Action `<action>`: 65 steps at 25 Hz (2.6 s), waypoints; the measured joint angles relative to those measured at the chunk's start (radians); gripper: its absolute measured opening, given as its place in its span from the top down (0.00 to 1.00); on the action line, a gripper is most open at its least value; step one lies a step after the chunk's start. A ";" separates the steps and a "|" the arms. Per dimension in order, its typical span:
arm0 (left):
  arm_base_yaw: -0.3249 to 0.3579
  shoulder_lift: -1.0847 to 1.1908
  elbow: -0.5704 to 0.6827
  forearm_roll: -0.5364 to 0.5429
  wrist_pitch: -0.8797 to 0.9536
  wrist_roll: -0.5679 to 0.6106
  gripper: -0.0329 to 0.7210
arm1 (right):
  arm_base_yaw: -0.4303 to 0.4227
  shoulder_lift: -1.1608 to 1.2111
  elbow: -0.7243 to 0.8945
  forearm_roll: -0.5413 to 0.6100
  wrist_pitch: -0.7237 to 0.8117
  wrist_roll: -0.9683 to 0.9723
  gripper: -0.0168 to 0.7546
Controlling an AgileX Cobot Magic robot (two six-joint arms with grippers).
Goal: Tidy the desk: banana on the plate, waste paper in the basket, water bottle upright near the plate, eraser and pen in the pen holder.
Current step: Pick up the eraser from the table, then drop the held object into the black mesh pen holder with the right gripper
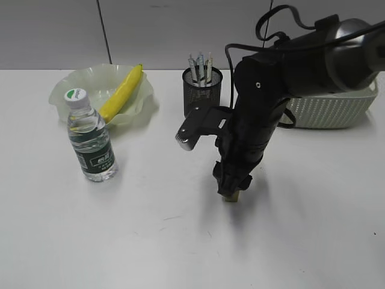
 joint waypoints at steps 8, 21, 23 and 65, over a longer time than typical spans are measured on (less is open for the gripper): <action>0.000 0.000 0.000 0.000 0.000 0.000 0.52 | -0.024 0.066 -0.015 0.001 0.016 0.000 0.40; 0.000 0.000 0.000 0.001 0.000 0.000 0.53 | -0.024 0.047 -0.015 0.008 0.018 0.000 0.82; 0.000 0.000 0.000 0.001 0.000 0.000 0.53 | -0.024 0.008 -0.015 0.008 0.020 0.000 0.82; 0.000 0.000 0.000 0.009 0.000 -0.005 0.53 | -0.140 0.193 -0.327 0.231 -0.621 0.199 0.73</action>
